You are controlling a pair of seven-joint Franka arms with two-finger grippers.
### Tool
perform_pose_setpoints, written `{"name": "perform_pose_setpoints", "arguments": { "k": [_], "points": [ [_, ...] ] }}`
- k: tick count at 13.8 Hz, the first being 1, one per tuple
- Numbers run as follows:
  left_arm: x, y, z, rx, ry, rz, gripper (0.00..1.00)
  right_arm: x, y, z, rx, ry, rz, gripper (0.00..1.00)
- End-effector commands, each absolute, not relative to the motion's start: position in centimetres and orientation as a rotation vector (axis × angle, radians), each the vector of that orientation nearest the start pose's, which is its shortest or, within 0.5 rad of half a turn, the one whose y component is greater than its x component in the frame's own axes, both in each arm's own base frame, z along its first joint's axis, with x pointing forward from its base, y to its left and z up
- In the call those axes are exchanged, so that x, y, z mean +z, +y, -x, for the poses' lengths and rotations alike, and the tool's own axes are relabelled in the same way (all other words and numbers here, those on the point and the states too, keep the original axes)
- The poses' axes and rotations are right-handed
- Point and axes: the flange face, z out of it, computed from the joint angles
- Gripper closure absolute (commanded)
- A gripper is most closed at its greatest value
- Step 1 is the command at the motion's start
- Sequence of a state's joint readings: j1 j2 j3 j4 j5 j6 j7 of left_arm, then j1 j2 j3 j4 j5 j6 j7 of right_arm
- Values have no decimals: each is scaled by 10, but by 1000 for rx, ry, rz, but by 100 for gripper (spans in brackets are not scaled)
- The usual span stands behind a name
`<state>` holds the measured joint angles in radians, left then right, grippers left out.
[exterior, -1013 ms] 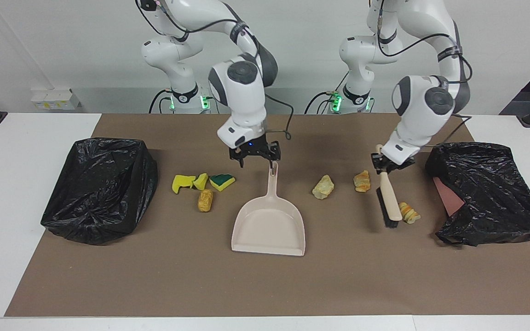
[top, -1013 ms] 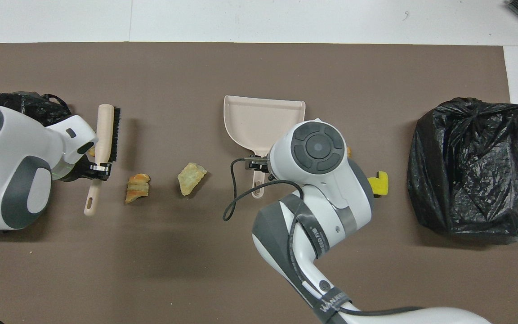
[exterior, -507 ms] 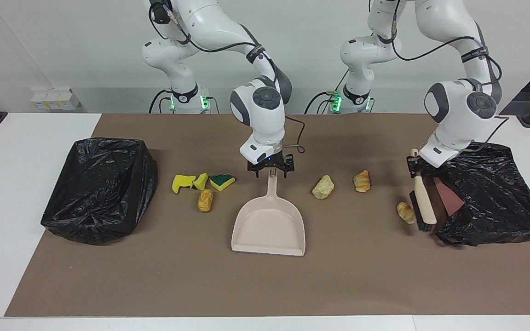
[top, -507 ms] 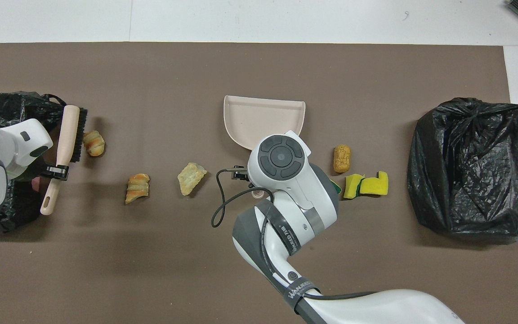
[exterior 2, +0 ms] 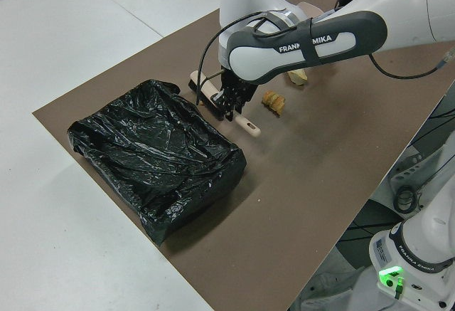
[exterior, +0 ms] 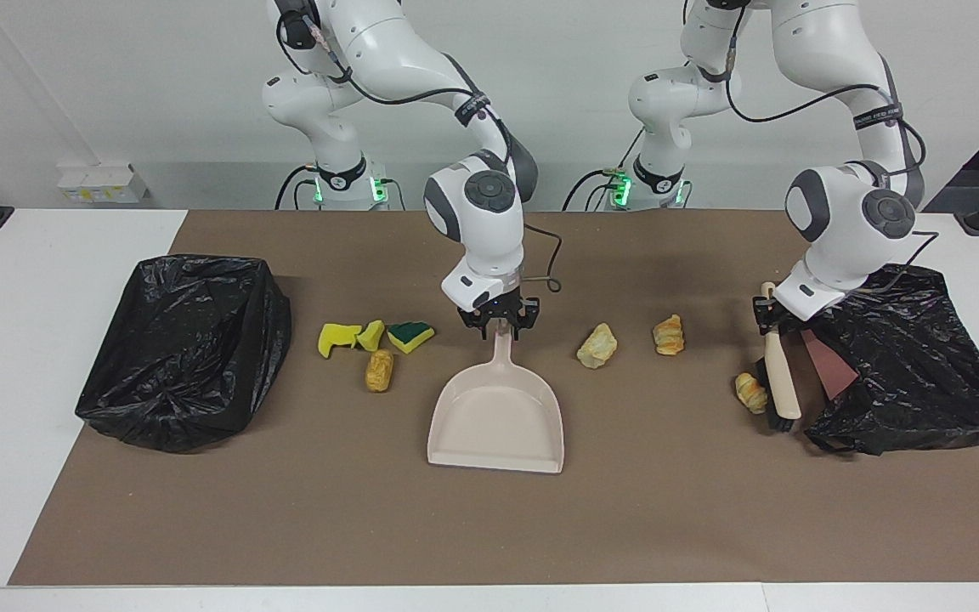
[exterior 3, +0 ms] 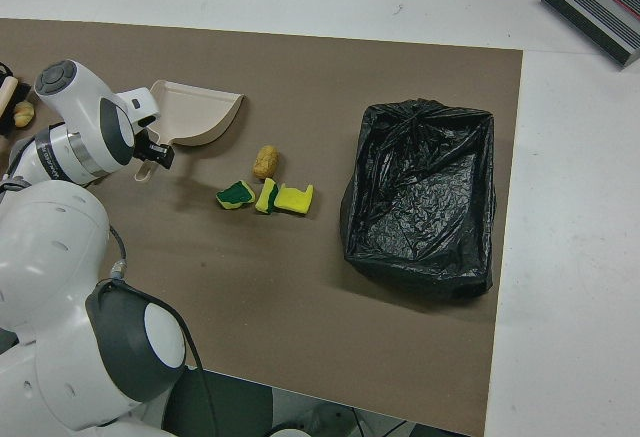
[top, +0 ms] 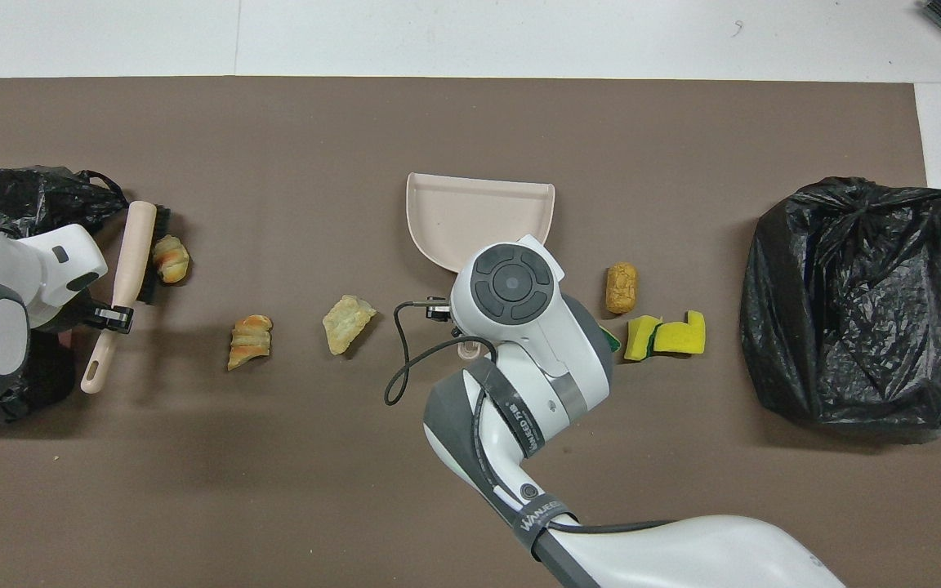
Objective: Sweep and dump trash in bin
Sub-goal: 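Sweep bread pieces with the left gripper toward the dustpan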
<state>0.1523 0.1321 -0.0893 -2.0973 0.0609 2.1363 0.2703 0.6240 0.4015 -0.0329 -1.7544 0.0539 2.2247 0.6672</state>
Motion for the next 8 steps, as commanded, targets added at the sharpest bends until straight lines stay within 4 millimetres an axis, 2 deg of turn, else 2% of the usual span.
{"name": "perform_pose_setpoints", "arguments": {
  "k": [1, 3, 5, 7, 8],
  "points": [
    [347, 31, -537, 180, 424, 3069, 100, 349, 372, -552, -71, 140, 3060, 100],
    [343, 20, -527, 205, 449, 3064, 100, 361, 375, -550, -94, -204, 3045, 100],
    [344, 5, -523, 244, 472, 3059, 100, 385, 354, -557, -133, -422, 3024, 100],
    [347, -9, -520, 328, 485, 3056, 100, 411, 337, -555, -118, -733, 2979, 100],
    [349, -22, -516, 368, 477, 3051, 100, 424, 323, -553, -100, -900, 2942, 100]
  ]
}}
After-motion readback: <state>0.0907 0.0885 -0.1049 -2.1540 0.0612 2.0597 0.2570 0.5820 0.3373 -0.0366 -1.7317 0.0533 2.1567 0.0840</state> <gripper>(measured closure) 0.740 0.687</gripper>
